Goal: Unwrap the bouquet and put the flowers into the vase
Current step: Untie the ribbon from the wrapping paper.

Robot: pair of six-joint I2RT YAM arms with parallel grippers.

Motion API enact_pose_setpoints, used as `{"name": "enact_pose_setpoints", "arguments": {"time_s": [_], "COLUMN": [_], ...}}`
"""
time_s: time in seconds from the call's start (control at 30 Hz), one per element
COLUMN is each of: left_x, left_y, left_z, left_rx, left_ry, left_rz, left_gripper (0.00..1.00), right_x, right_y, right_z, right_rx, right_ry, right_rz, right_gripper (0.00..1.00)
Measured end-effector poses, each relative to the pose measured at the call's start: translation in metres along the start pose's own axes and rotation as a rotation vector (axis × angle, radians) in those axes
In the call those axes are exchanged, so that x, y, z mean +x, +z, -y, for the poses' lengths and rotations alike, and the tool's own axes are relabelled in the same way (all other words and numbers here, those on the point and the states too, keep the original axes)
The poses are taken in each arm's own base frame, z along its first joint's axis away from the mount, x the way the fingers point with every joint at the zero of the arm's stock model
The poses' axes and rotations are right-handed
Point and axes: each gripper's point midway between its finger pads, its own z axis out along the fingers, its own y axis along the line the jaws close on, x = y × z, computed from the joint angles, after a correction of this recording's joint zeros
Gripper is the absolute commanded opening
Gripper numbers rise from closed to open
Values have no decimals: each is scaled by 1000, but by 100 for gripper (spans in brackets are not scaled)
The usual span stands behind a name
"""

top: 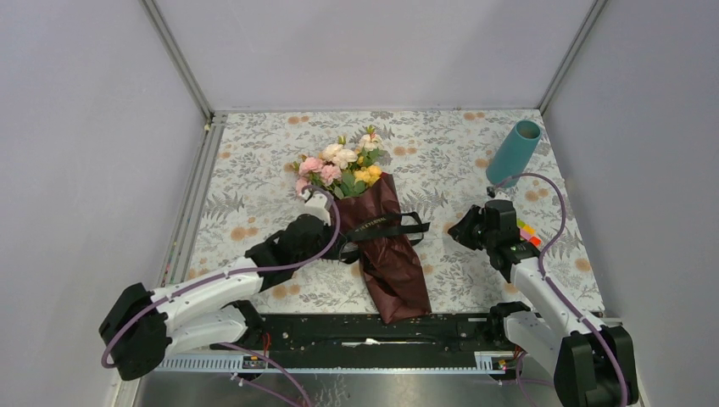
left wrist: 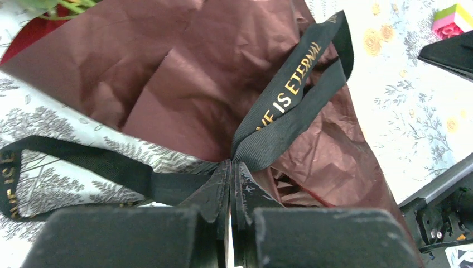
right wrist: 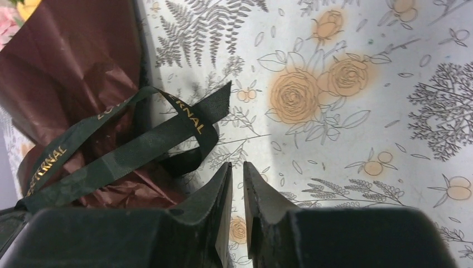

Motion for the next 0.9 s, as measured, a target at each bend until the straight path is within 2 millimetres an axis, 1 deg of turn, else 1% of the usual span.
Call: {"name": "enact_pose_setpoints", "arguments": {"time_s": [0.23, 0.43, 0.5, 0.63, 0.77, 0.9], "left_x": [4, 3, 3, 4, 7, 10], "left_y": [-14, -25, -29, -35, -37, -37], "left_z": [-29, -56, -64, -77, -83, -81], "left_rx": [-48, -104, -123, -155, -158, -144], "left_ry": [-53, -96, -111, -136, -150, -152], "left_rz": [38, 68, 78, 87, 88, 70], "left_gripper": [0, 0, 0, 0, 0, 0], "right_x": [0, 5, 9, 22, 37, 51], "right_y": [-9, -18, -20, -22, -21, -19], "right_z": [-22, -33, -37, -46, -67, -100], "right_rx": [-105, -161, -178, -213, -254, -312], "right_ry": [-49, -78, -93, -135, -197, -256], "right_rz": [-36, -62, -71, -117, -179, -219], "right_gripper": [22, 24, 27, 34, 37, 42]}}
